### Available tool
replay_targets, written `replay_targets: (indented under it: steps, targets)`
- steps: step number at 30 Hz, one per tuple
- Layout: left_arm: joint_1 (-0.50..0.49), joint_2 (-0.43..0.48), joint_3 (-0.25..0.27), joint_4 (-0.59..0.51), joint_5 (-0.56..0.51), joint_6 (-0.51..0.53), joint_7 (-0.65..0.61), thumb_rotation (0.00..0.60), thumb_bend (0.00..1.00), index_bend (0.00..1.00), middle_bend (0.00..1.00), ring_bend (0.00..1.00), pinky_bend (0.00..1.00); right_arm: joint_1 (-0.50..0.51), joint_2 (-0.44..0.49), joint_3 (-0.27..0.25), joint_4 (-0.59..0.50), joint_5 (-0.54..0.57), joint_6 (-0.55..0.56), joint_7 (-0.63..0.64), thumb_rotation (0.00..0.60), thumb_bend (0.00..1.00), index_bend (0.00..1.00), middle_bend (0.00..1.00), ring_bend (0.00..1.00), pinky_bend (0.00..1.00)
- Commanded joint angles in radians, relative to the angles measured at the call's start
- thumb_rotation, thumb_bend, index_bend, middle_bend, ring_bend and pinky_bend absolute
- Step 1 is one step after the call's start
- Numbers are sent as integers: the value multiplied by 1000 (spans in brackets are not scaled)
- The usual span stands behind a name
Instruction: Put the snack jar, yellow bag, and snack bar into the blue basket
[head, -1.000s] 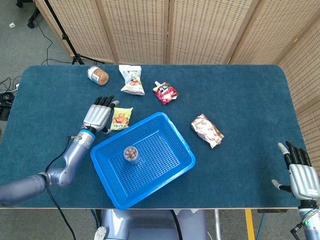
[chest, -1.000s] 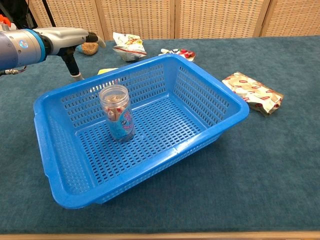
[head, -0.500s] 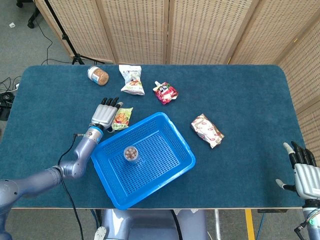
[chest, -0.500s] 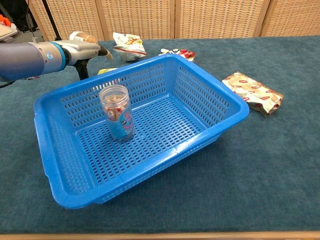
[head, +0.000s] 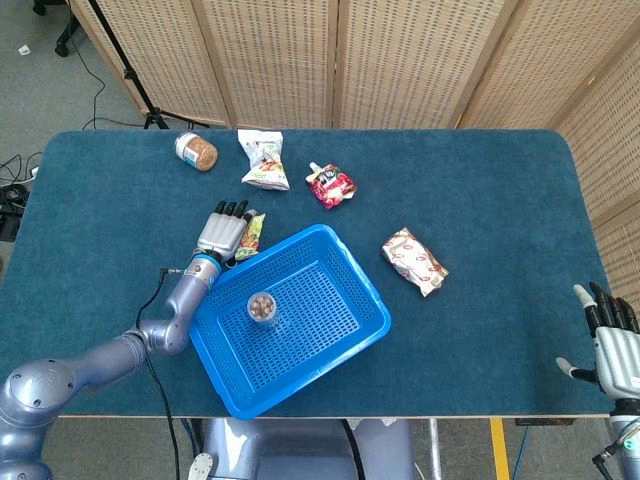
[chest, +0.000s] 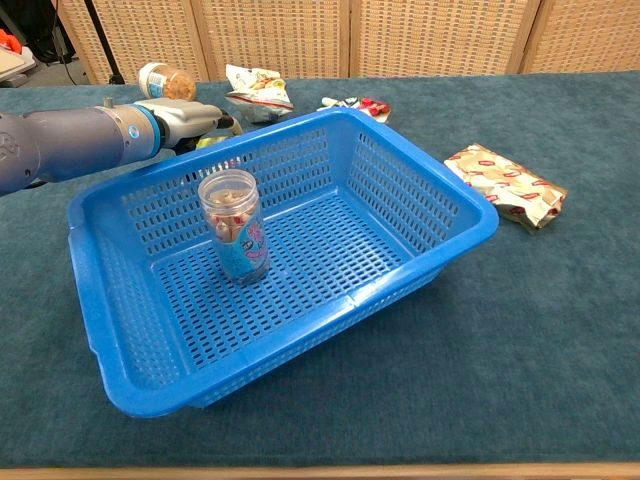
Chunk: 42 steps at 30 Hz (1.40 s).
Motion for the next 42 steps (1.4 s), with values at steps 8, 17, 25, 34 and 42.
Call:
replay_targets:
  steps: [8, 17, 25, 34, 42]
  targets:
    - [17, -39, -10, 30, 43, 71, -16, 600, 311, 429, 178, 233, 288, -6, 6, 2, 0, -2, 7, 11, 600, 105, 5, 0, 0, 0]
    - [62, 4, -25, -32, 91, 163, -20, 600, 348, 610, 272, 298, 328, -12, 11, -3, -21, -23, 26, -2, 600, 105, 5, 0, 0, 0]
    - [107, 180, -61, -264, 109, 262, 7, 600, 351, 613, 276, 300, 328, -17, 13, -10, -40, -49, 46, -19, 600, 104, 5, 0, 0, 0]
    - [174, 407, -85, -575, 167, 389, 20, 600, 349, 613, 275, 300, 328, -25, 19, -21, -68, -85, 70, -30, 600, 104, 4, 0, 0, 0]
    - [245, 527, -78, -824, 268, 444, -73, 600, 336, 613, 275, 299, 328, -33, 24, -28, -87, -112, 92, -38, 600, 104, 5, 0, 0, 0]
